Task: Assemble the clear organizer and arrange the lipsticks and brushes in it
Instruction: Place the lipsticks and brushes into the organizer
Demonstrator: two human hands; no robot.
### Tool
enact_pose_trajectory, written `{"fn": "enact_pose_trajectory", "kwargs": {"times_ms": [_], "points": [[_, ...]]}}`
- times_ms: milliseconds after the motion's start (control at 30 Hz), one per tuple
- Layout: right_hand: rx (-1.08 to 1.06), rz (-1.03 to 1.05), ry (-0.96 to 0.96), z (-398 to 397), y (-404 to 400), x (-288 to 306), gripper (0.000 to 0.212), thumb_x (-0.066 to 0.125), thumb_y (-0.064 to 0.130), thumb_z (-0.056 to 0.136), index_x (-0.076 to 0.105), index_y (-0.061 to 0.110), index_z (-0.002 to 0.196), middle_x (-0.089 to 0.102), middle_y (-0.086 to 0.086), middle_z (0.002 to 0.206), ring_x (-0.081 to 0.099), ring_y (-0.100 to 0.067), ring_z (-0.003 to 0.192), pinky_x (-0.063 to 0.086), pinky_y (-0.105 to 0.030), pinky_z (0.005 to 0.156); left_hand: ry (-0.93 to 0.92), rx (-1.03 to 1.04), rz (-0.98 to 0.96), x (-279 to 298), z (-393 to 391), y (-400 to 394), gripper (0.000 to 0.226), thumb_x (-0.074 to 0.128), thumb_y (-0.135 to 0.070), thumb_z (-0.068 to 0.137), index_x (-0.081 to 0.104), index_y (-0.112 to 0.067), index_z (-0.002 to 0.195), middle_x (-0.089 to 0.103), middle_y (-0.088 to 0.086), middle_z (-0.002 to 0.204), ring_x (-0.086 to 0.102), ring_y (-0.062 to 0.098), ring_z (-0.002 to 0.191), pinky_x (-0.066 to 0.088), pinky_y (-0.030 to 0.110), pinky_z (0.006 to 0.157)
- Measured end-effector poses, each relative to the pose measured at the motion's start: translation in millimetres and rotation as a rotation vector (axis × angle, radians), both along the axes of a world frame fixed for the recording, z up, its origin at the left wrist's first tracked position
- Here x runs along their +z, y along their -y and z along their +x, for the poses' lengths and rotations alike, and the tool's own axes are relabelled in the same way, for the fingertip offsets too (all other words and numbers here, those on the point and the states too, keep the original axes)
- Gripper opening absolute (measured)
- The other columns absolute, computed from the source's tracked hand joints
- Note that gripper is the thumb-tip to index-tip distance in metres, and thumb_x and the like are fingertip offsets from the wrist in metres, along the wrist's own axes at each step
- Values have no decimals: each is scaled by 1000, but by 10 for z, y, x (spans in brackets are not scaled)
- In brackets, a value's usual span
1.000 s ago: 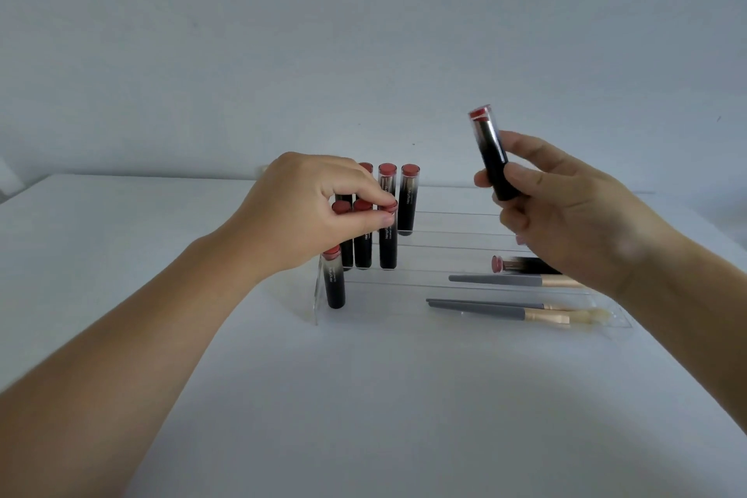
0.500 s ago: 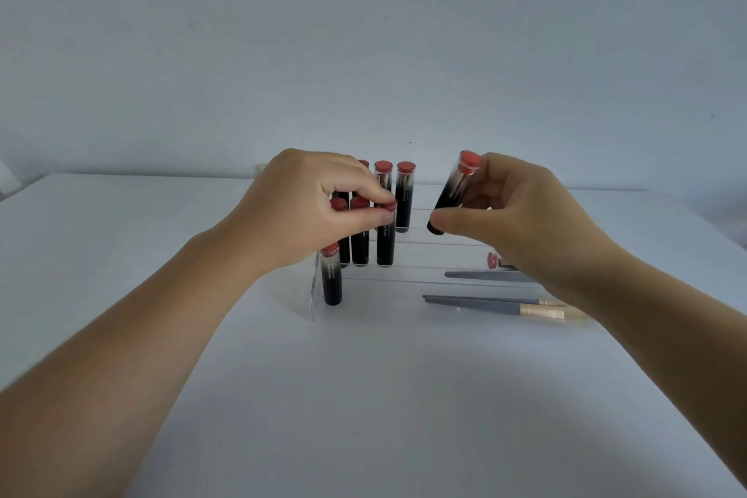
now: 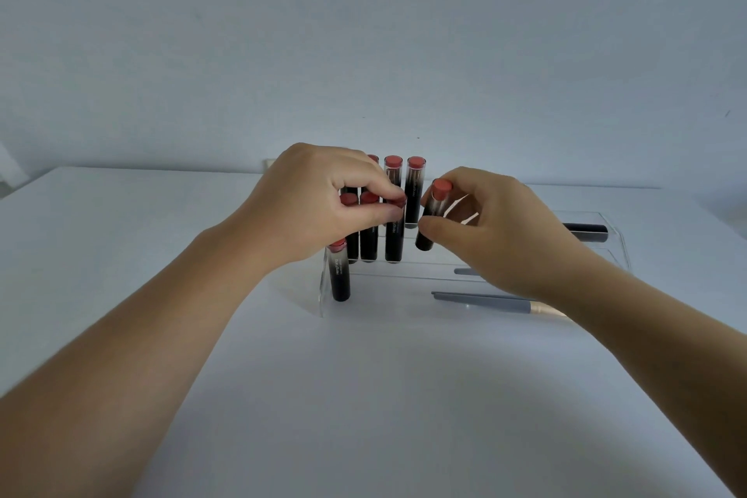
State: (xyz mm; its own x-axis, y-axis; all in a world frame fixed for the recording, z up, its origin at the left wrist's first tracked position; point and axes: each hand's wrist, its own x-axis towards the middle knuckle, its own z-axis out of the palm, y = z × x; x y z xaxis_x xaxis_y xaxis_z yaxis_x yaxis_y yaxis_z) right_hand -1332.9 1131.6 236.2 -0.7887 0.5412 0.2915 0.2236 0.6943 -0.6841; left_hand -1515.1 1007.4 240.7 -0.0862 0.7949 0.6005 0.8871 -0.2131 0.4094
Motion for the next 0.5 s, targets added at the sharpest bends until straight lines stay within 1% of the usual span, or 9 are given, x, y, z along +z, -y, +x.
{"fn": "enact_pose_trajectory", "kwargs": {"times_ms": [67,167,267,300,367,400,500], "points": [[1,23,2,-2,1,-11,8,66,27,86,63,31,91,72,19,81,65,-2,70,44,-16,56,-4,2,3,-8,1,-2,12,84,-23,80,81,-21,92,76,-7,87,71,12,83,54,41,76],[7,38,-68,-10,12,-3,25,71,20,84,59,33,101,69,19,82,64,-3,70,45,-12,58,-3,0,1,-17,-2,-6,12,83,-24,80,81,-22,93,76,-8,88,71,12,83,54,41,75],[26,65,-111,-8,34,3,39,73,17,82,52,38,107,67,24,85,65,-3,69,45,-10,59,-10,2,-7,-14,-8,-8,13,83,-24,81,81,-22,93,76,-9,88,71,13,83,54,42,75],[26,89,-107,-7,40,-7,40,73,17,82,51,39,107,68,24,85,65,-3,68,46,-11,58,-12,4,-6,-10,-10,-6,13,83,-24,81,81,-21,93,76,-9,88,71,12,83,54,41,75],[20,126,-90,-8,46,-50,37,72,18,82,52,39,106,69,19,80,65,-5,68,48,-15,54,-10,10,-4,-6,-10,0,12,84,-23,81,82,-20,93,76,-9,88,71,10,83,54,40,76],[14,140,-81,-7,48,-78,36,72,18,82,53,39,105,69,16,79,65,-6,68,48,-16,55,-6,11,-6,-5,-8,2,12,84,-22,81,82,-20,93,76,-9,88,71,10,84,54,40,76],[-2,168,-84,-6,44,-149,35,73,16,82,59,36,108,68,15,89,63,-8,69,43,-13,62,1,10,-20,-8,7,9,11,83,-21,81,82,-19,92,76,-8,89,71,12,84,54,41,75]]}}
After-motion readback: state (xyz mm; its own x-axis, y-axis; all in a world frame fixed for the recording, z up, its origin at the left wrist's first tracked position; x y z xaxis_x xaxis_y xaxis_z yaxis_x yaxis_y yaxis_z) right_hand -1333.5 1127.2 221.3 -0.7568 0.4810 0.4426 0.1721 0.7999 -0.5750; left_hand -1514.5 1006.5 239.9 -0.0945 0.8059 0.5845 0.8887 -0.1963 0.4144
